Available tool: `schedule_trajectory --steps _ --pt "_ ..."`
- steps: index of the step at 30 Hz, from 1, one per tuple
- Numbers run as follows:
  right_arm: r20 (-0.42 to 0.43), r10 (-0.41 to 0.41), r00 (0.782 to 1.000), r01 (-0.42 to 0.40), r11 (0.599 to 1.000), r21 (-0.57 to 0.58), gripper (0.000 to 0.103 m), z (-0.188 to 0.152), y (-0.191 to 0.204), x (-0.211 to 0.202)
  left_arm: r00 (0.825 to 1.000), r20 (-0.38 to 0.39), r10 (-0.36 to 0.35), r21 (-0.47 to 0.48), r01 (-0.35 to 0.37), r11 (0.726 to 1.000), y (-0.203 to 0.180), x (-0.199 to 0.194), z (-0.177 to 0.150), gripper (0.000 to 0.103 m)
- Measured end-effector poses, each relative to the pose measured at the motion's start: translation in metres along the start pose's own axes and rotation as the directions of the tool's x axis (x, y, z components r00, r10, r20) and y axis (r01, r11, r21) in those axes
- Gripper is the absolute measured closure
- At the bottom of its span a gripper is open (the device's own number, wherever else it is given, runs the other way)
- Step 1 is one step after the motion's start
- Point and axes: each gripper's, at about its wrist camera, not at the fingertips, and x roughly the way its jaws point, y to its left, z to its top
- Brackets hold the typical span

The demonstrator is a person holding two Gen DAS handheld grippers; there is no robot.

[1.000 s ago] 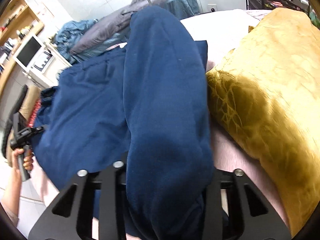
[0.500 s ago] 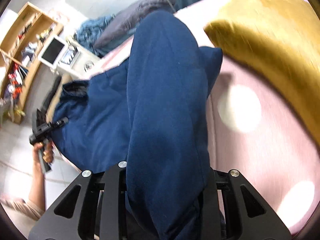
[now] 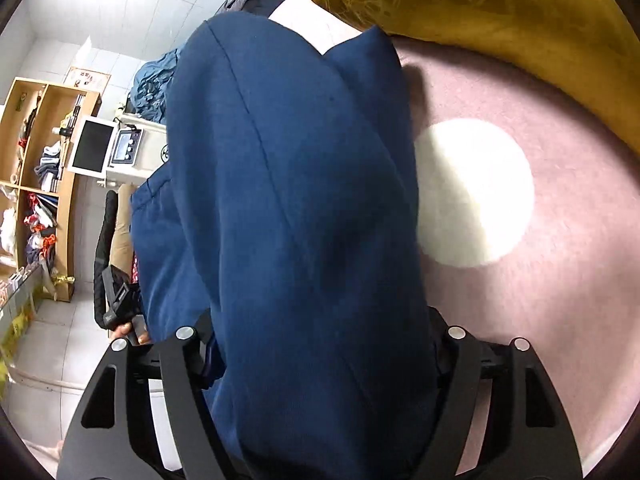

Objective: Fold large clothes

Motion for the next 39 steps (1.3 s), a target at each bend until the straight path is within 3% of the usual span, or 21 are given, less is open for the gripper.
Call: schedule_trajectory --steps 2,5,8,10,13,20,24,28,31,33,37,39 --pt "0.005 -0.026 1.0 0.026 0.999 -0.039 0.031 -0.002 0.007 0.002 1.0 0.015 0.002 0.007 -0.002 1.0 0.004 -0.003 -0.006 0.011" --pt "0.053 -0.095 0.994 0.1 0.99 -0.099 0.042 -0.011 0.019 0.002 0.999 0.038 0.035 0.019 -0.036 0.999 -0.002 -0.005 -0.009 0.015" --pt "0.101 -0.132 0.986 0.146 0.979 -0.141 0.057 -0.015 0.036 0.0 0.995 0.079 0.055 0.039 -0.058 0.998 -0.013 -0.015 -0.015 0.028" --pt "0.13 -0.14 0.981 0.161 0.973 -0.163 0.064 -0.017 0.046 -0.003 0.993 0.103 0.061 0.057 -0.067 0.996 -0.021 -0.025 -0.019 0.043" --pt "0.188 -0.147 0.971 0.185 0.961 -0.204 0.071 -0.025 0.065 -0.012 0.989 0.139 0.042 0.06 -0.051 0.997 -0.03 -0.048 -0.027 0.057" --pt "0.243 -0.041 0.969 0.112 0.951 -0.287 0.076 -0.032 0.103 -0.047 0.977 0.215 -0.002 0.144 -0.029 0.989 -0.082 -0.09 -0.027 0.066" --pt "0.266 0.024 0.964 0.082 0.922 -0.38 0.076 -0.032 0.129 -0.072 0.966 0.257 -0.032 0.245 -0.033 0.969 -0.136 -0.11 -0.015 0.066" --pt "0.329 0.072 0.942 0.07 0.913 -0.401 0.077 -0.032 0.131 -0.113 0.957 0.276 -0.091 0.345 -0.01 0.939 -0.189 -0.117 -0.002 0.066" --pt "0.436 0.085 0.896 0.105 0.913 -0.394 0.077 -0.034 0.125 -0.167 0.947 0.264 -0.185 0.408 0.064 0.911 -0.234 -0.115 0.01 0.067" --pt "0.503 0.09 0.859 0.135 0.91 -0.393 0.077 -0.037 0.122 -0.201 0.94 0.238 -0.245 0.473 0.108 0.874 -0.271 -0.109 0.017 0.067" --pt "0.661 0.062 0.747 0.216 0.919 -0.331 0.077 -0.048 0.097 -0.285 0.917 0.166 -0.363 0.591 0.202 0.781 -0.362 -0.072 0.026 0.067" --pt "0.745 0.008 0.667 0.277 0.925 -0.258 0.077 -0.057 0.078 -0.326 0.906 0.101 -0.412 0.64 0.258 0.724 -0.418 -0.039 0.029 0.067"
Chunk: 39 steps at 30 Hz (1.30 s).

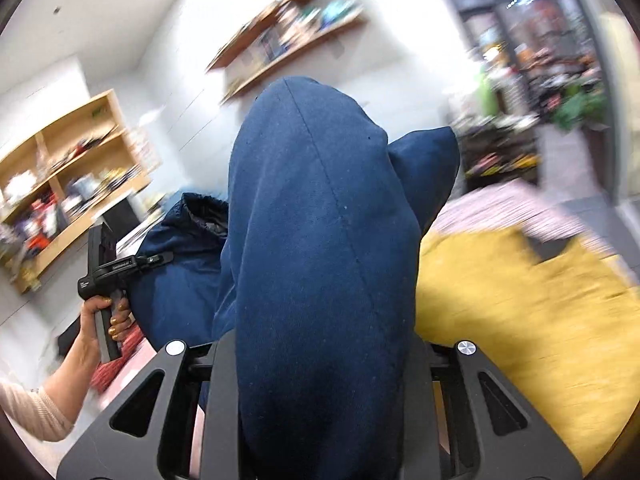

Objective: Fold large clothes

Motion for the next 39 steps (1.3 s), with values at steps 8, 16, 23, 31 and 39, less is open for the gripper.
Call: schedule_trajectory --steps 8,16,23,31,39 --pt "0.1 -0.302 0.948 0.255 0.909 0.329 0.075 -0.014 -0.14 -0.097 0.959 -0.277 -0.054 0.078 0.078 0.994 -0.063 0.249 0.01 0.058" --pt "-0.065 -0.265 0.962 0.213 0.582 0.785 0.04 -0.15 -0.302 -0.093 0.923 -0.368 0.11 -0.159 -0.179 0.971 0.0 0.349 -0.047 0.005" --pt "-0.044 -0.345 0.938 0.269 0.639 0.721 0.032 -0.139 -0.292 -0.09 0.927 -0.333 0.171 -0.118 -0.221 0.968 -0.012 0.328 -0.046 0.005" --pt "-0.034 -0.418 0.908 0.313 0.623 0.717 0.025 -0.14 -0.262 -0.102 0.933 -0.062 0.355 -0.013 -0.357 0.934 -0.04 0.231 -0.023 0.006" --pt "-0.069 -0.714 0.697 0.656 0.596 0.463 0.014 -0.102 -0.195 -0.131 0.88 -0.07 0.47 0.139 -0.458 0.878 -0.067 0.163 -0.083 0.006"
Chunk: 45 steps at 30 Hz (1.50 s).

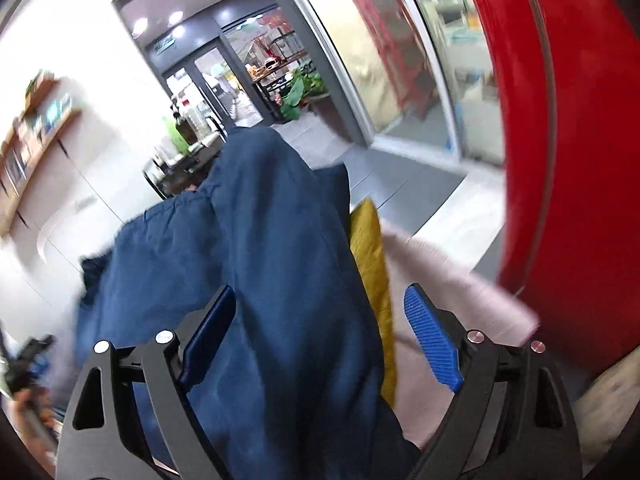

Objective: Fold large clothes

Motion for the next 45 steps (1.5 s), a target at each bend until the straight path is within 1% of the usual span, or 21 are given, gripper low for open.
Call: schedule_trajectory --steps 1,4,6,8,10,12,14,16,20,23,26,28,30,35,38,45 --pt "0.009 -0.031 0.999 0.031 0.998 -0.053 0.01 0.0 0.011 -0.008 1.0 0.001 0.014 -0.002 -0.014 1.0 0.0 -0.005 -0.008 0.006" --pt "0.008 -0.084 0.996 0.084 0.983 -0.161 0.01 -0.004 0.043 -0.022 1.0 -0.02 0.023 0.03 -0.022 0.999 -0.014 -0.016 -0.028 0.006" --pt "0.005 -0.064 0.998 0.064 0.979 -0.194 0.01 -0.008 0.054 -0.029 0.999 -0.039 0.03 0.085 -0.027 0.996 -0.027 -0.018 -0.037 0.006" --pt "-0.01 -0.04 0.999 0.037 0.975 -0.217 0.01 -0.012 0.071 -0.035 0.997 -0.056 0.045 0.157 -0.036 0.987 -0.046 -0.023 -0.045 0.006" --pt "-0.049 -0.008 0.999 -0.005 0.966 -0.257 0.01 -0.021 0.091 -0.038 0.997 -0.076 0.033 0.202 -0.017 0.979 -0.058 -0.026 -0.049 0.006" --pt "-0.086 0.007 0.996 -0.033 0.952 -0.304 0.01 -0.03 0.11 -0.036 0.995 -0.101 0.021 0.227 0.002 0.974 -0.068 -0.029 -0.05 0.006" --pt "-0.111 0.006 0.994 -0.046 0.931 -0.361 0.01 -0.038 0.127 -0.036 0.993 -0.119 0.013 0.24 0.016 0.971 -0.074 -0.033 -0.051 0.006" --pt "-0.121 -0.011 0.993 -0.043 0.902 -0.43 0.01 -0.049 0.144 -0.039 0.992 -0.124 0.005 0.249 0.026 0.968 -0.079 -0.037 -0.054 0.006" --pt "-0.136 -0.046 0.99 -0.03 0.861 -0.508 0.01 -0.062 0.161 -0.038 0.989 -0.15 0.014 0.295 0.031 0.955 -0.093 -0.04 -0.061 0.006" --pt "-0.136 -0.06 0.989 -0.023 0.844 -0.536 0.01 -0.063 0.169 -0.038 0.987 -0.163 -0.002 0.318 0.054 0.946 -0.101 -0.044 -0.067 0.006" --pt "-0.14 -0.075 0.987 -0.015 0.833 -0.553 0.01 -0.066 0.173 -0.045 0.985 -0.172 -0.001 0.34 0.06 0.939 -0.106 -0.045 -0.072 0.006" --pt "-0.145 -0.083 0.986 -0.012 0.83 -0.558 0.01 -0.068 0.172 -0.042 0.983 -0.182 -0.005 0.347 0.068 0.935 -0.108 -0.046 -0.074 0.006" --pt "-0.151 -0.087 0.985 -0.012 0.829 -0.559 0.01 -0.067 0.173 -0.039 0.98 -0.196 -0.022 0.349 0.091 0.933 -0.11 -0.047 -0.076 0.006" --pt "-0.168 -0.097 0.981 -0.013 0.831 -0.556 0.01 -0.07 0.17 -0.034 0.983 -0.182 -0.014 0.389 0.085 0.918 -0.117 -0.05 -0.081 0.006" --pt "-0.171 -0.1 0.98 -0.012 0.831 -0.557 0.01 -0.071 0.17 -0.034 0.982 -0.187 -0.03 0.386 0.102 0.917 -0.119 -0.052 -0.082 0.006" --pt "-0.169 -0.099 0.981 -0.015 0.825 -0.565 0.01 -0.071 0.17 -0.034 0.981 -0.191 -0.013 0.411 0.092 0.907 -0.124 -0.051 -0.085 0.006"
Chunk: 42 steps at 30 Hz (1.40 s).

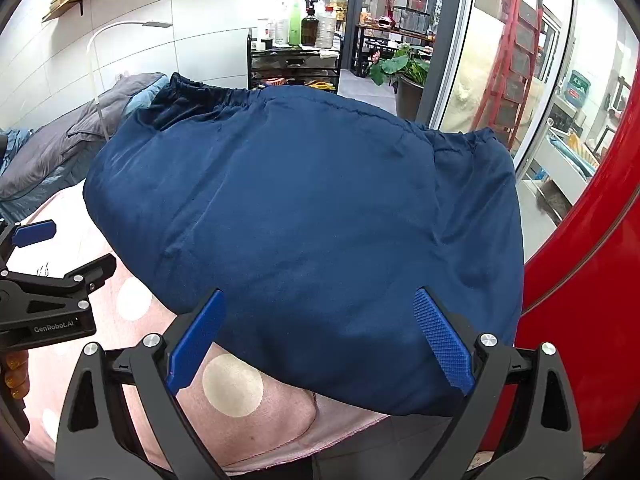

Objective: Fold large clothes

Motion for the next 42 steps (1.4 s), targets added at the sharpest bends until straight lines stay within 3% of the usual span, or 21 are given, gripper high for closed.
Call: schedule_trajectory --steps 32,42 --pt "-0.013 0.006 1.0 -0.006 1.0 -0.016 0.01 0.0024 -0.0004 0.0065 1.0 -0.03 0.0 0.004 0.0 1.0 -0.0015 0.0069 0.0005 0.006" --pt "-0.012 0.0 1.0 0.0 1.0 -0.013 0.01 0.002 -0.0012 0.0056 1.0 0.006 0.013 0.023 -0.013 1.0 -0.0059 0.0009 -0.0027 0.006"
